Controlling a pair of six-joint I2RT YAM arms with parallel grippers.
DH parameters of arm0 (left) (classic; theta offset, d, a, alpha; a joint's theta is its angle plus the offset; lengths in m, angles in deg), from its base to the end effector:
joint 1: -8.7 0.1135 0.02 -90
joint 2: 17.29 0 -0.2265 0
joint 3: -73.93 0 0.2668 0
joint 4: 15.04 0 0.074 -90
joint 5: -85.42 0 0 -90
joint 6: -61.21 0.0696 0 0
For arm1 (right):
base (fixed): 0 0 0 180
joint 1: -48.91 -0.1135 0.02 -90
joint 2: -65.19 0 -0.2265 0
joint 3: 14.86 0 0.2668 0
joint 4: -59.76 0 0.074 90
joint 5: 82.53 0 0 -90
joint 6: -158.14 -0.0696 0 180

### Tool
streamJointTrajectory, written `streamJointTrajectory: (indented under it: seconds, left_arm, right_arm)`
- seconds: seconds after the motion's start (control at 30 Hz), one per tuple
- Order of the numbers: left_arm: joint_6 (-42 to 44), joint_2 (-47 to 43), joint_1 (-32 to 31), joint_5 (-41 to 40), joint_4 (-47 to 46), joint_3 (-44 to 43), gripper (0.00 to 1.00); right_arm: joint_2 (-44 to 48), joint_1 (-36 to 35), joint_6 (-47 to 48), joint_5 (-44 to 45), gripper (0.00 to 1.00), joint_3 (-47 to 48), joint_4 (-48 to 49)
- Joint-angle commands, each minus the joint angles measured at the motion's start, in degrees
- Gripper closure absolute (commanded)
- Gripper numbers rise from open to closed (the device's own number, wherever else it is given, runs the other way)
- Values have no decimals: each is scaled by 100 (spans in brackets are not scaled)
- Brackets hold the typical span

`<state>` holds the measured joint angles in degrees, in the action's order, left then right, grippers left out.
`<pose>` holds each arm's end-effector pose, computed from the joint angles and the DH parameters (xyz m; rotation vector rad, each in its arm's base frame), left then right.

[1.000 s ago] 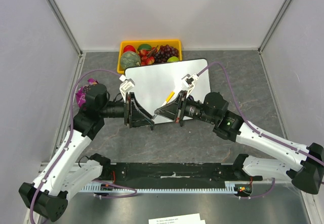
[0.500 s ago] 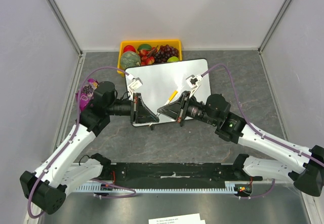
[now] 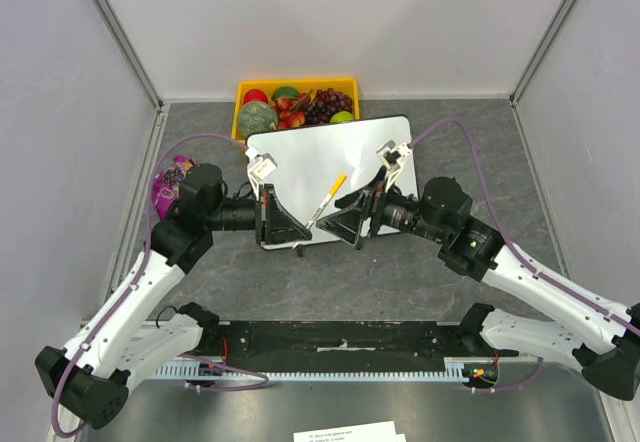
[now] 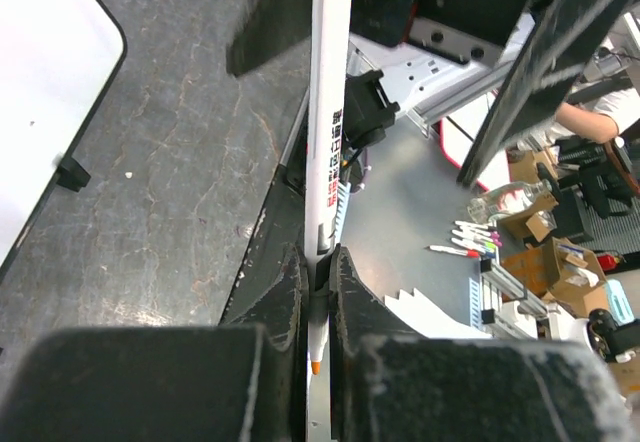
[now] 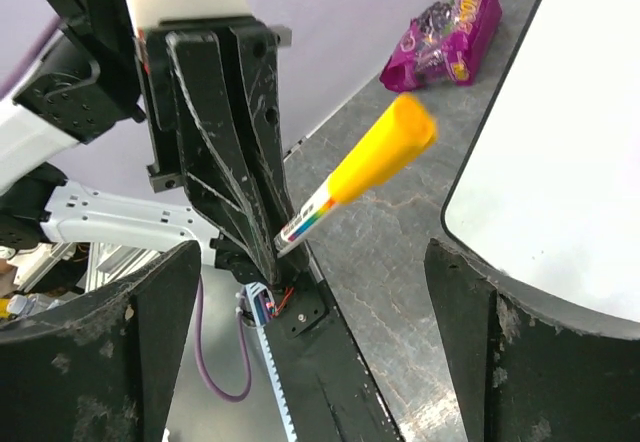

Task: Write a sentence on the whiteboard
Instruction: Pass from the right arm to the left, then pass from the left arm to the right

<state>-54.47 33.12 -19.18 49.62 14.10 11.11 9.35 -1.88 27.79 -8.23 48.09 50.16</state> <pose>0.1911 -0.1650 0.3124 0.7543 1.8732 -1.4945 0.1741 0.2431 0.3278 -0.4009 1.7733 1.4064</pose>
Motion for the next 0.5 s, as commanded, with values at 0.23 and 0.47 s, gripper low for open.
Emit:
streamJointTrajectory:
  seconds: [0.23, 0.47]
  left_arm:
    - [203, -234, 2, 1251, -6, -352, 98]
    - [194, -234, -16, 1401, -23, -406, 98]
  right_arm:
    - [-542, 341, -481, -2814, 8, 419, 1329]
    - [-798, 332, -974, -3044, 32, 322, 1945]
